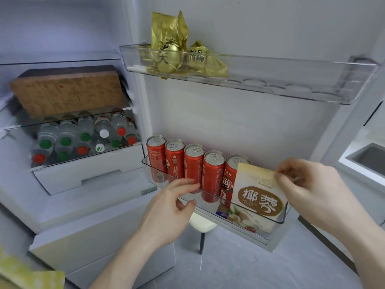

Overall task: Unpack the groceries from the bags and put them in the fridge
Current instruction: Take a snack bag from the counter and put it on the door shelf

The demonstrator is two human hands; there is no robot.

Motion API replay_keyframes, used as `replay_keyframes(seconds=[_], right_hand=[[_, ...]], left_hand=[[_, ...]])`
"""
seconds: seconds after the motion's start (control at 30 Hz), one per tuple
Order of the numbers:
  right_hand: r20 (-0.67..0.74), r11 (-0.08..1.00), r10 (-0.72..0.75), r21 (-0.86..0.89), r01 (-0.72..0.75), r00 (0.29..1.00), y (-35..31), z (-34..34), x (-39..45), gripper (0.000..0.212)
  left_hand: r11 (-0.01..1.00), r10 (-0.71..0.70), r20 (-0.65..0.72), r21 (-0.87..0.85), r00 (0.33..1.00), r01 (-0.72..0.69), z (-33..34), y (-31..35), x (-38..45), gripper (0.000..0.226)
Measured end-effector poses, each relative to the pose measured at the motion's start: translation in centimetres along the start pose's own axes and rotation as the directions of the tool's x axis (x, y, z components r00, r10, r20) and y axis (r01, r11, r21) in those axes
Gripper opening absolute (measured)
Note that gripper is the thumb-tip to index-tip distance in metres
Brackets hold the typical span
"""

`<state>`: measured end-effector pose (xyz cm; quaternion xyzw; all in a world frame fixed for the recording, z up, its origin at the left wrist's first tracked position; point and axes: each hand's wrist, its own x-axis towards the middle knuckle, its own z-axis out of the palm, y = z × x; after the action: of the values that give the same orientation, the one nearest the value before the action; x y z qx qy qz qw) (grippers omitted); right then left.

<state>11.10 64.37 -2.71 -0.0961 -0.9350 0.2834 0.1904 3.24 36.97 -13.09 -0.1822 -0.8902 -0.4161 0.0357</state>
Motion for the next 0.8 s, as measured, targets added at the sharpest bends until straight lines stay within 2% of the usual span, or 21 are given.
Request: replay_keyframes(seconds=[0.17, 0.3, 0.47, 0.63, 0.73, 0.8], right_hand=[[-0.092, 1.0, 0.009, 0.016, -0.007, 0.996, -0.8, -0.3, -0.3, 0.012], [-0.1, 0.999, -0.029, 0.011, 0.031, 0.995, -1.6, 0.3, -1.0, 0.029], [-0.123, 0.986, -0.114, 0.108, 0.127, 0.986, -2.5, 1.2, -1.2, 0.04], [-0.094, 0.945, -0.288, 0.134, 0.299, 0.953, -3.8, 3.4, -1.7, 0.042], [-0.008, 0.908, -0.399, 0.135, 0.396, 0.917, -4.6, 4.8, -1.8, 0.045], [0.063, 0.891, -0.444, 0.138, 0.433, 0.894, -5.2, 5.8, -1.7, 0.048]], left_hand=[[1.0, 0.008, 0.011, -0.005, 1.0, -0.008, 0.0, -0.2, 0.2, 0.038], [1.0, 0.022, 0.021, -0.009, 1.0, -0.022, 0.0, -0.2, 0.3, 0.039], [0.999, 0.047, 0.029, -0.001, 0.999, -0.047, -0.2, -0.4, 0.4, 0.041], [0.996, 0.084, 0.046, 0.007, 0.995, -0.084, -0.6, -0.8, 0.4, 0.044], [0.993, 0.119, 0.062, 0.005, 0.991, -0.119, -1.2, -1.0, 0.1, 0.049], [0.99, 0.141, 0.026, 0.004, 0.99, -0.141, -2.1, -1.6, -0.6, 0.054]])
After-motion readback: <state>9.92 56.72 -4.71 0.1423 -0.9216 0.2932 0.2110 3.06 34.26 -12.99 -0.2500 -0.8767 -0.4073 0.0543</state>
